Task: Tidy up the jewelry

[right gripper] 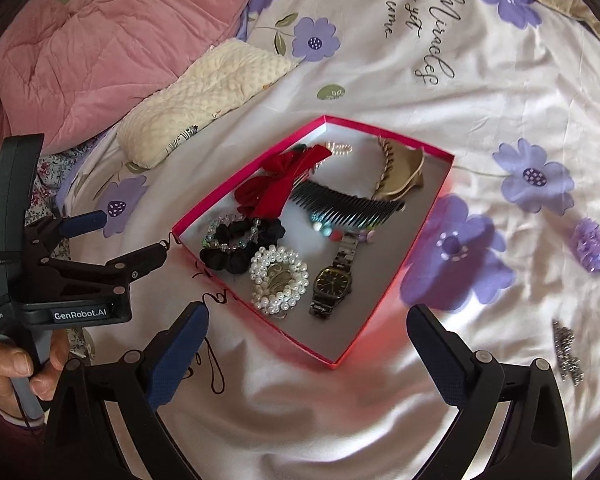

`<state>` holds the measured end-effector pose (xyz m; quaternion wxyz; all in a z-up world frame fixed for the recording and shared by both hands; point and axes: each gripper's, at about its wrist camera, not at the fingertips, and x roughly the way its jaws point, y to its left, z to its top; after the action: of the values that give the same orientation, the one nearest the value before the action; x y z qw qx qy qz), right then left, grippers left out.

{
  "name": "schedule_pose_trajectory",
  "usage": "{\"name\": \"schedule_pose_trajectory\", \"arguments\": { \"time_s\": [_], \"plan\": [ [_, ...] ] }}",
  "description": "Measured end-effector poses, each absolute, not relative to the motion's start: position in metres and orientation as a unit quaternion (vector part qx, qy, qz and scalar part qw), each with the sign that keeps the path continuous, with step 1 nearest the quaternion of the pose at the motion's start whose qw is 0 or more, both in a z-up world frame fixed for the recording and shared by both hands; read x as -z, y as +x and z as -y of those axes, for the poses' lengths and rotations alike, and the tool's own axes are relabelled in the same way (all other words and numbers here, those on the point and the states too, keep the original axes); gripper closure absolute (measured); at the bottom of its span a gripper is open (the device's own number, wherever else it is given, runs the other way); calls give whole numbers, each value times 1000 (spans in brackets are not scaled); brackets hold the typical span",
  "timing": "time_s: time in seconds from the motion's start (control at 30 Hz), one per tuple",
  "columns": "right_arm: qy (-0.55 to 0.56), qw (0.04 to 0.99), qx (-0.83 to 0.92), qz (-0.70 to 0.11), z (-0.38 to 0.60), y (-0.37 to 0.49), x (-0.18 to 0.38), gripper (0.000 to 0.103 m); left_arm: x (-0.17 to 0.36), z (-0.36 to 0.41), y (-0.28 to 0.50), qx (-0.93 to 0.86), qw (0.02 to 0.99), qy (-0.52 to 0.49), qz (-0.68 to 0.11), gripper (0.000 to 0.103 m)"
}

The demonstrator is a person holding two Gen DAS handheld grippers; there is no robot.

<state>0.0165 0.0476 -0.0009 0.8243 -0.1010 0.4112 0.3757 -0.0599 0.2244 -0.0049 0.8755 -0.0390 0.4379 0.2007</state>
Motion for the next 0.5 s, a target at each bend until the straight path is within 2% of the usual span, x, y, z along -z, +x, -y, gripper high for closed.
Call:
{"name": "schedule_pose_trajectory", "arguments": {
  "time_s": [0.5],
  "plan": [
    [-81, 809, -375, -446, -54, 32, 18, 2, 13, -220, -55, -193, 871, -37, -450, 0]
  ]
}}
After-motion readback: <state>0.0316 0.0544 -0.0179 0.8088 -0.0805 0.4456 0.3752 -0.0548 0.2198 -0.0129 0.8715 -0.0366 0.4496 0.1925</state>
